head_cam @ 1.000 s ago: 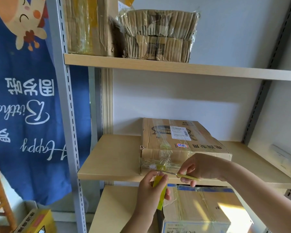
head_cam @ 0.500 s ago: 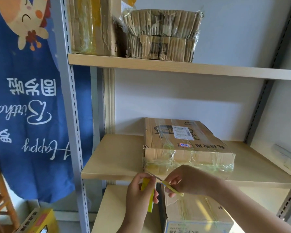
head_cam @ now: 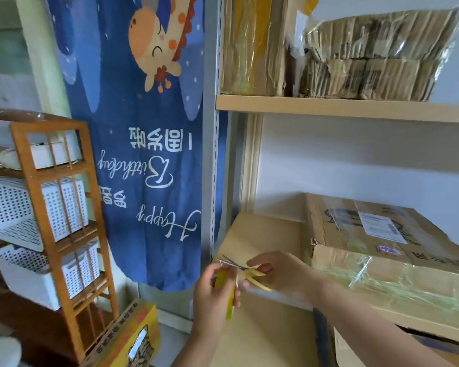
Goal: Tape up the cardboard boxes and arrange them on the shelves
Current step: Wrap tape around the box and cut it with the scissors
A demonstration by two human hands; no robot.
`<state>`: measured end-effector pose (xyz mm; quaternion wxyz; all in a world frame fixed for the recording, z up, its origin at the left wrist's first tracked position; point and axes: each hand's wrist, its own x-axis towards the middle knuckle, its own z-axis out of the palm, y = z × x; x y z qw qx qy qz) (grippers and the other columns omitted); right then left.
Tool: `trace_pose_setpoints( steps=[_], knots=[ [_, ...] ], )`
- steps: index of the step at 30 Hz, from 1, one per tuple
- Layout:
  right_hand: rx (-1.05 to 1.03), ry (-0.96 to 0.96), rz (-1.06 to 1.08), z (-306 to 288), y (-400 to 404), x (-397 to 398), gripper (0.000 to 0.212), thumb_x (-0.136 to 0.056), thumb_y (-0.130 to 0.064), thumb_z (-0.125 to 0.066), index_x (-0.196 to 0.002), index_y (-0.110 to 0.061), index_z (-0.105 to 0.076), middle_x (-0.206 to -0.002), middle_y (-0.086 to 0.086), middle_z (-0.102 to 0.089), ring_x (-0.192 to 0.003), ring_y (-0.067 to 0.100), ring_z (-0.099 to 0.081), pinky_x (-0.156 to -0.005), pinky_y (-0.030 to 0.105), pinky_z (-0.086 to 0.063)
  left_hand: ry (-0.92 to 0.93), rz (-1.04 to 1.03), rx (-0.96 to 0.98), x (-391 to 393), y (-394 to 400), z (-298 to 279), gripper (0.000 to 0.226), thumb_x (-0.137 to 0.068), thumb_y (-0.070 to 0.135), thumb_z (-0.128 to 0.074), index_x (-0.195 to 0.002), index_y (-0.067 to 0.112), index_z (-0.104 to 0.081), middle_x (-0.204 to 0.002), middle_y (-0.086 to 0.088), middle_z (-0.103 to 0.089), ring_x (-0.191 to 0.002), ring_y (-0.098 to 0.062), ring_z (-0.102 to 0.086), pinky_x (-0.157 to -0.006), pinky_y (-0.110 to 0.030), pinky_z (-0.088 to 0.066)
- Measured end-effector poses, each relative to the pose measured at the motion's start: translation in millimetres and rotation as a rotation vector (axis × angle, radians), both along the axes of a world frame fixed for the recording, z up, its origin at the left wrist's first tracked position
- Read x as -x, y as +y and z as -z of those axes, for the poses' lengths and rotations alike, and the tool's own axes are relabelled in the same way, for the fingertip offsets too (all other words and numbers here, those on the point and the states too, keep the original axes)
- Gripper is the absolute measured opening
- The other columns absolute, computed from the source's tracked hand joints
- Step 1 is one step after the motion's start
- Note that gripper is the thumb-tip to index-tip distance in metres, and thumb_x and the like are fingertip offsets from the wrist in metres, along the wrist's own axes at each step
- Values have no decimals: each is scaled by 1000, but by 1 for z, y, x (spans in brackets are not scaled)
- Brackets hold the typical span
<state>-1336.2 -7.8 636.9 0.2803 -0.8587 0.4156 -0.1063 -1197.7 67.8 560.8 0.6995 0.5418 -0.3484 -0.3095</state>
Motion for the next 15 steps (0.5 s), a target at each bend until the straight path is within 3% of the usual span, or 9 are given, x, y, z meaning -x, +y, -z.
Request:
trace_pose_setpoints(
  steps=[5,7,10,12,15],
  knots=[
    [-28,-45,16,6,-14,-28,41,-74,-42,-81,-110,-24,-74,-108,-8,-72,-96,8,-67,-90,23,-54,-38,-20,-10,-20,10,-1,8,-91,19,-66,-93,11,-65,-63,-13,-63,-49,-14,-56,-46,-22,-47],
    [102,-91,108,6,-26,-30,35,-79,-39,-78,-110,-22,-74,-108,-7,-71,-93,9,-66,-79,15,-50,-44,-23,-20,-25,14,1,10,-93,22,-64,-95,12,-64,-59,-11,-61,-48,-15,-53,-47,-21,-46],
    [249,-163,257,3,-42,-32,26,-88,-33,-70,-109,-18,-73,-98,1,-69,-77,17,-64,-61,17,-46,-33,-50,-23,-29,16,5,11,-94,24,-63,-97,14,-63,-59,-7,-63,-49,-16,-53,-47,-21,-46],
    [319,-62,338,5,-50,-39,20,-93,-30,-62,-104,-16,-72,-91,6,-67,-80,22,-62,-58,24,-47,-44,-55,-32,-27,15,6,12,-95,26,-61,-96,14,-63,-59,-7,-63,-49,-16,-54,-47,-21,-47],
    [463,383,362,20,-57,-51,27,-95,-10,-49,-114,-14,-68,-114,10,-61,-113,28,-54,-78,32,-48,-22,-38,-45,-19,10,4,16,-98,22,-56,-95,8,-62,-58,-12,-60,-46,-18,-54,-47,-24,-47]
  ],
)
